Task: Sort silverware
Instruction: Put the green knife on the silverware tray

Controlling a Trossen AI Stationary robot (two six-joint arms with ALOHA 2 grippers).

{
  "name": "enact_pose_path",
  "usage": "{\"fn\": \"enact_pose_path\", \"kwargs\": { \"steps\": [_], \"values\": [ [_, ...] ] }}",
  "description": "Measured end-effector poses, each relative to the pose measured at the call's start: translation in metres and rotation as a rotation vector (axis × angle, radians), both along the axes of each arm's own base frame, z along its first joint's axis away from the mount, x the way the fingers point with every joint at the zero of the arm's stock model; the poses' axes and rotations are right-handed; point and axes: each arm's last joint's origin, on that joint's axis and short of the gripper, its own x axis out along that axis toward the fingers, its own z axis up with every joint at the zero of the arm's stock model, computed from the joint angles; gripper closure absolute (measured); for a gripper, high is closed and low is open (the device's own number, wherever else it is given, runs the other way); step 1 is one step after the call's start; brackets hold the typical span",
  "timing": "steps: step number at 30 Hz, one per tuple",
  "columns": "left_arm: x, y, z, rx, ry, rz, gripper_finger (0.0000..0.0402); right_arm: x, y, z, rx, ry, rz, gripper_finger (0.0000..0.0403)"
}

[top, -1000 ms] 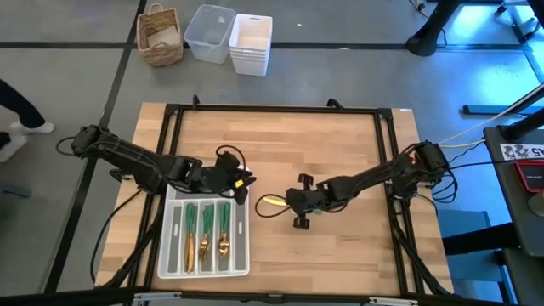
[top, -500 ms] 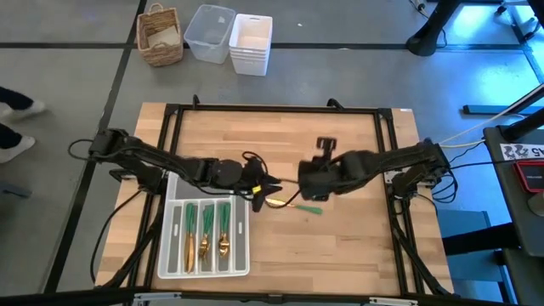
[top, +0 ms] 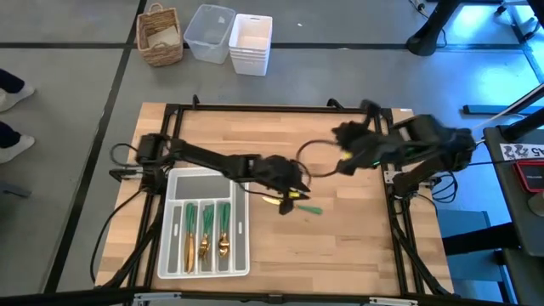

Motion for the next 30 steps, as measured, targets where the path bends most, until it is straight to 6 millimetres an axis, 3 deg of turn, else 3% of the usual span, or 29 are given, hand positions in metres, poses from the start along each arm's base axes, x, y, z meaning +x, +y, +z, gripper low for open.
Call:
{"fn": "enact_pose_path", "kwargs": {
  "steps": [4,9,18,23,30],
  "values": [
    [0.024,0.001,-0.009,0.093,0.210,-0.073,0.0289,-0.031,-0.008,0.017,0.052,-0.108,-0.029,0.0398],
    [0.036,0.000,-0.021,0.163,0.423,-0.140,0.0289,-0.073,-0.019,0.034,0.174,-0.258,-0.064,0.0398],
    [0.042,-0.011,-0.058,0.176,0.552,-0.182,0.0289,-0.141,-0.037,0.050,0.357,-0.475,-0.109,0.0398],
    [0.043,-0.011,-0.070,0.206,0.584,-0.170,0.0289,-0.164,-0.043,0.032,0.393,-0.486,-0.148,0.0398],
    [0.045,-0.003,-0.076,0.228,0.594,-0.135,0.0289,-0.162,-0.043,-0.023,0.450,-0.570,-0.162,0.0397]
  ]
}}
